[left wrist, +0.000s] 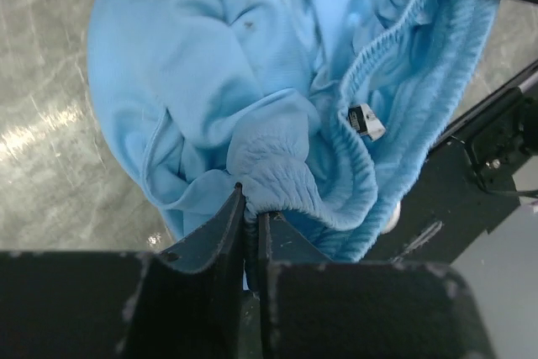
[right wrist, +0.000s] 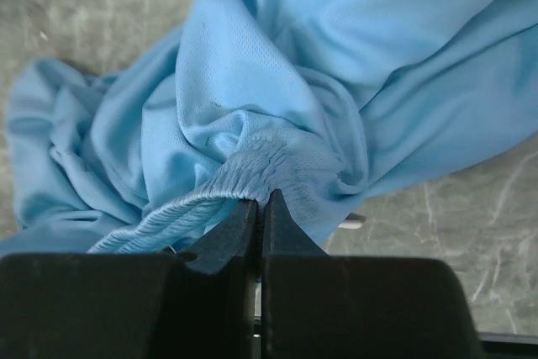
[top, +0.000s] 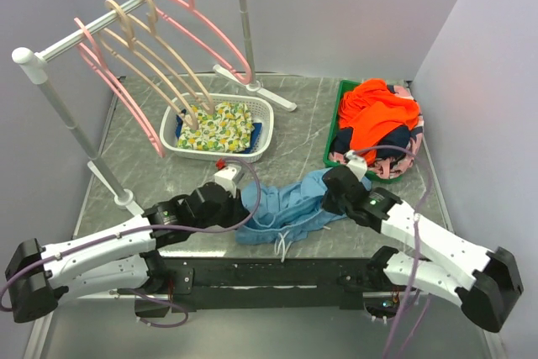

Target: Place the shorts on the hanger

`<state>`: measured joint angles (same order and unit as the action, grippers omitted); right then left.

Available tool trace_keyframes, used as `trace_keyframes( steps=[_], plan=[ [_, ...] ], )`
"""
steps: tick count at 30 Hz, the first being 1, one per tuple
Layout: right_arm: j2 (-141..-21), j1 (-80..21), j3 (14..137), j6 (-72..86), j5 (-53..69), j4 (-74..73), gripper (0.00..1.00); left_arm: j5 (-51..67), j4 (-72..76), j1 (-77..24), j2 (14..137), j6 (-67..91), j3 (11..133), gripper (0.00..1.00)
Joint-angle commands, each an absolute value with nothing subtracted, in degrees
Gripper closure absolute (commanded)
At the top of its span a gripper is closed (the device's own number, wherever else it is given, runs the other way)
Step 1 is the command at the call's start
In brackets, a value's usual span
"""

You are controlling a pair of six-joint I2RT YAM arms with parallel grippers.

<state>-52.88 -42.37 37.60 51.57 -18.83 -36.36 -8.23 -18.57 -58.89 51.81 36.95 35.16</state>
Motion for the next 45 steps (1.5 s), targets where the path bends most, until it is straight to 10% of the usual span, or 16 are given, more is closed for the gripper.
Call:
trace_keyframes(
  steps=[1, 8, 13, 28, 45],
  plan=[
    [-56.9, -41.8, 38.3, 51.2, -14.4, -26.2, 1.00, -10.1, -8.9, -59.0, 51.7, 41.4, 32.5, 0.84],
    [-60.6, -41.9, 38.8, 49.2, -12.2, -23.0, 1.00, -3.2, -5.7, -64.5, 49.9, 34.3, 31.8, 0.37],
    [-60.8, -41.8, 38.0, 49.9, -11.3, -21.1, 1.00, 4.1, -9.7, -68.3, 48.6, 30.6, 38.9, 0.24],
    [-61.8, -41.9, 39.0, 49.7, -11.5, -21.0, 1.00, -23.6, -32.4, -59.9, 79.2, 34.3, 109.3, 0.24],
    [-62.6, -41.8, 39.1, 48.4, -9.6, -18.8, 1.00, -24.1, -31.0, -30.8, 90.2, 49.1, 119.8, 0.24]
  ],
)
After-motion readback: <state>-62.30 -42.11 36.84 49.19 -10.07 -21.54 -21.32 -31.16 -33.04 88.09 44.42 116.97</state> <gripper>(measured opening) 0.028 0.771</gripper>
